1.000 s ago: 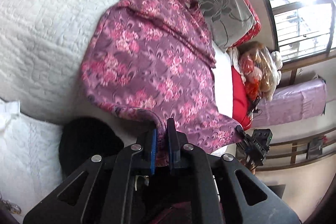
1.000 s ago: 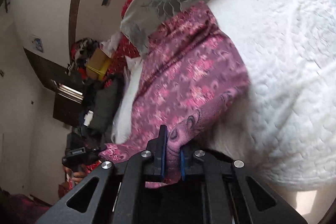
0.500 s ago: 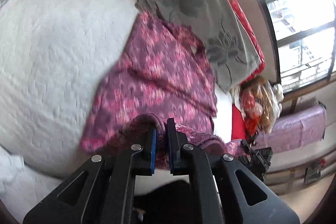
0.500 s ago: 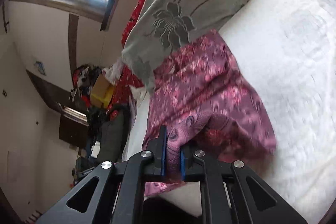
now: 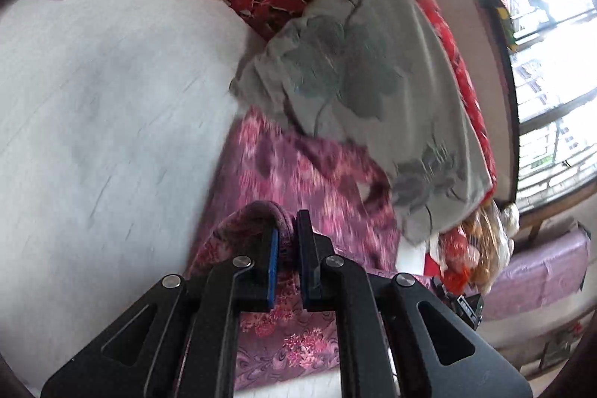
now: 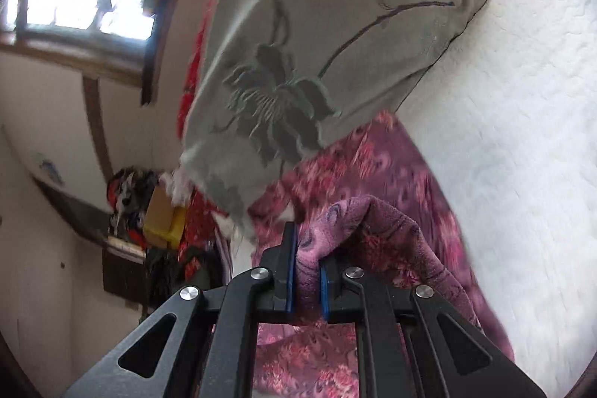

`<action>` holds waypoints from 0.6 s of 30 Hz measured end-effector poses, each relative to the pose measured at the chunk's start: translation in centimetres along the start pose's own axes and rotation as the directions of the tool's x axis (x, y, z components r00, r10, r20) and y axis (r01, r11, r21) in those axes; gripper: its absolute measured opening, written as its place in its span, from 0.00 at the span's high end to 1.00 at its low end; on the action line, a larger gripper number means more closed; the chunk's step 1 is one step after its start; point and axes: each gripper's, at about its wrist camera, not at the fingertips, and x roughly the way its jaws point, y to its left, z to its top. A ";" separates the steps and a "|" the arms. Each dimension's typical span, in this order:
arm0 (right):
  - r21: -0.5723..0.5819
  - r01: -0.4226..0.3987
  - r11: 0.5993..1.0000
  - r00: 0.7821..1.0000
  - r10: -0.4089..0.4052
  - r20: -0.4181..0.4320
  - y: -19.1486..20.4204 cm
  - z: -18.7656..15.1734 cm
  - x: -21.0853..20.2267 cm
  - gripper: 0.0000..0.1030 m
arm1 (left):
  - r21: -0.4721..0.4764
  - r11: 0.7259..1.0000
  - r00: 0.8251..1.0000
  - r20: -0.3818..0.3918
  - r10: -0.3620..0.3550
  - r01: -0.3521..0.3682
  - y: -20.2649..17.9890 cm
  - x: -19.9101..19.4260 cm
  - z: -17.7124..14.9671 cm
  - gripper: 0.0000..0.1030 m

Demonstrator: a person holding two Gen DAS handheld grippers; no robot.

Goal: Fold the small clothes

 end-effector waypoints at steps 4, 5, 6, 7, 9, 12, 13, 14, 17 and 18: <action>0.094 0.033 0.995 0.999 -0.033 0.007 -2.2 2.2 3.7 0.90 | -0.022 0.999 0.999 -0.019 0.049 -0.050 0.4 4.2 2.9 0.94; 0.113 0.046 0.993 0.999 -0.046 -0.006 -2.7 2.6 4.7 0.90 | -0.026 0.997 0.997 -0.028 0.067 -0.068 0.6 5.3 3.5 0.94; 0.130 0.062 0.990 0.998 -0.060 -0.016 -3.1 3.0 5.4 0.86 | -0.033 0.996 0.996 -0.039 0.080 -0.081 0.8 6.2 4.1 0.94; 0.158 0.071 0.985 0.997 -0.068 -0.021 -3.5 3.4 6.1 0.86 | -0.046 0.995 0.995 -0.047 0.085 -0.087 1.1 6.8 4.6 0.94; 0.197 0.063 0.978 0.998 -0.063 -0.006 -3.9 4.0 6.5 0.86 | -0.101 0.994 0.997 -0.062 0.038 -0.044 1.9 7.4 5.5 0.93; 0.246 0.028 0.969 0.997 -0.045 0.064 -4.5 4.8 5.7 0.76 | -0.226 0.972 0.994 -0.065 -0.085 0.068 3.1 7.0 6.4 0.93; 0.258 0.020 0.966 0.994 -0.046 0.095 -4.6 4.9 5.1 0.70 | -0.258 0.961 0.991 -0.062 -0.120 0.100 3.4 6.7 6.6 0.93; 0.263 0.009 0.965 0.990 -0.045 0.131 -4.8 5.0 4.3 0.67 | -0.282 0.951 0.987 -0.063 -0.148 0.124 3.7 6.5 6.7 0.92; 0.231 0.025 0.973 0.984 -0.065 0.164 -4.8 5.0 2.3 0.64 | -0.287 0.948 0.985 -0.059 -0.164 0.141 3.8 5.6 6.5 0.88; 0.202 0.060 0.977 0.984 -0.092 0.150 -4.6 4.8 1.9 0.63 | -0.279 0.951 0.988 -0.040 -0.150 0.133 3.6 5.1 6.5 0.85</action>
